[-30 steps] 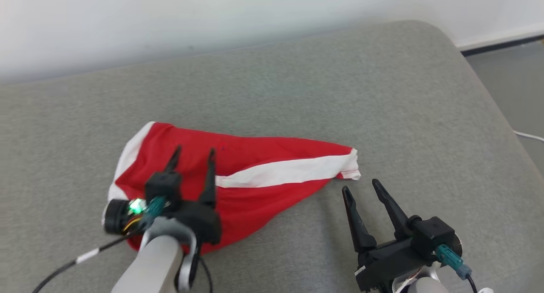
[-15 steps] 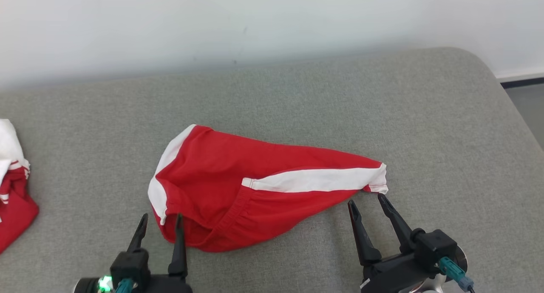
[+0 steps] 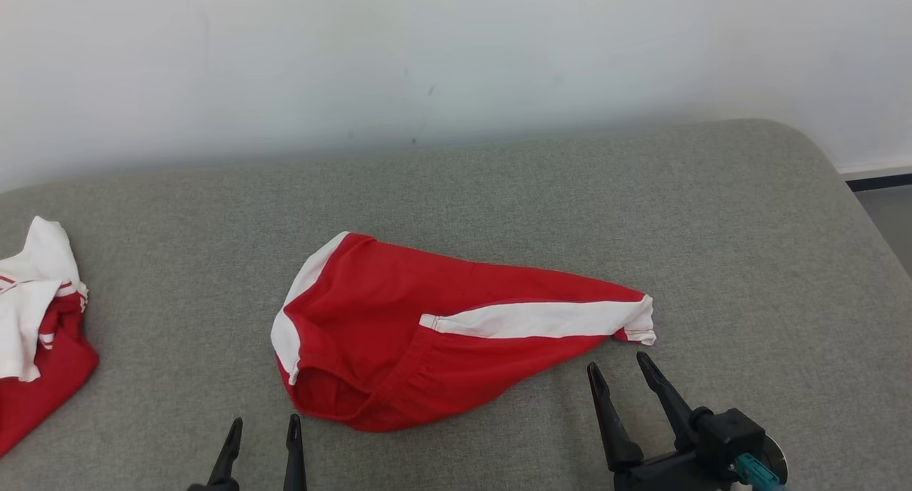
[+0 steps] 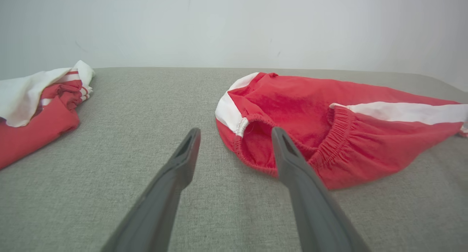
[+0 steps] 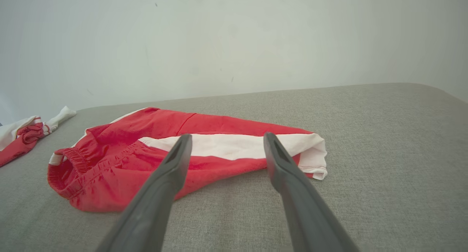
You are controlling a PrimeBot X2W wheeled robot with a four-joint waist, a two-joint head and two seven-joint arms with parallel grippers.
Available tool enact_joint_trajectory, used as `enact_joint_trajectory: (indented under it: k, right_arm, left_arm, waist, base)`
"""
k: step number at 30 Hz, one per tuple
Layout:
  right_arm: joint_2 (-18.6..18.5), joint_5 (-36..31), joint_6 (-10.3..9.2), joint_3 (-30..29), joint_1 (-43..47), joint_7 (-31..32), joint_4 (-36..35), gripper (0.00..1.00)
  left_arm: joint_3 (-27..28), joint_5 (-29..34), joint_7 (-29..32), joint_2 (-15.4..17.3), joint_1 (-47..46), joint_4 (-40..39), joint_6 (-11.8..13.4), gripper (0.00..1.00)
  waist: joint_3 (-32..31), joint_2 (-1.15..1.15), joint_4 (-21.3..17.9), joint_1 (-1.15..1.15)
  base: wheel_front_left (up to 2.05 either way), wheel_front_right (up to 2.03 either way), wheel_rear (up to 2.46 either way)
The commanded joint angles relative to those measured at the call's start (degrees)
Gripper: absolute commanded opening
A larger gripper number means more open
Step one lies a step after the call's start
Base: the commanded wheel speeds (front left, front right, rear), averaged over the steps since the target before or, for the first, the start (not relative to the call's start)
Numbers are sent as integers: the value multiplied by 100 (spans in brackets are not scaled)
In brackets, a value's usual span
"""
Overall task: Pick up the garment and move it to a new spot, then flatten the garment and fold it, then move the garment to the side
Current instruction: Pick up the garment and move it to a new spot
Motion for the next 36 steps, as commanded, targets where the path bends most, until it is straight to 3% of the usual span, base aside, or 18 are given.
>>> enact_joint_trajectory:
  k: [1,14,27,28,29,30,36]
  right_arm:
    - [-10,-38,-10,-12,46,-1,8,100]
    - [-54,5,-10,32,-139,0,-120,100]
    - [-178,133,-10,123,-476,-1,-178,100]
    - [-178,134,-10,116,-489,0,-178,100]
    - [-179,143,-10,107,-504,0,-178,100]
    - [-168,135,-10,99,-514,-1,-191,100]
    - [-103,179,-10,73,-636,-1,-213,100]
  left_arm:
    - [54,64,-19,-40,108,-42,-78,100]
    - [189,-65,-19,-89,-392,299,-342,100]
    - [356,84,-19,-87,-1455,1422,-249,100]
    - [363,83,-20,-87,-1500,1449,-253,89]
    - [363,102,-19,-88,-1547,1489,-260,27]
    - [364,141,-19,-88,-1608,1547,-277,0]
    - [450,341,-20,64,-2172,1667,-384,0]
  waist:
    - [-12,0,11,1]
    - [392,0,-34,1]
    - [1036,0,-160,1]
    - [1066,0,-160,1]
    - [1086,0,-154,1]
    - [1119,0,-148,1]
    - [1336,0,-152,1]
  base:
    - [0,0,0]
    - [0,0,0]
    - [0,0,0]
    - [0,0,0]
    - [0,0,0]
    - [0,0,0]
    - [0,0,0]
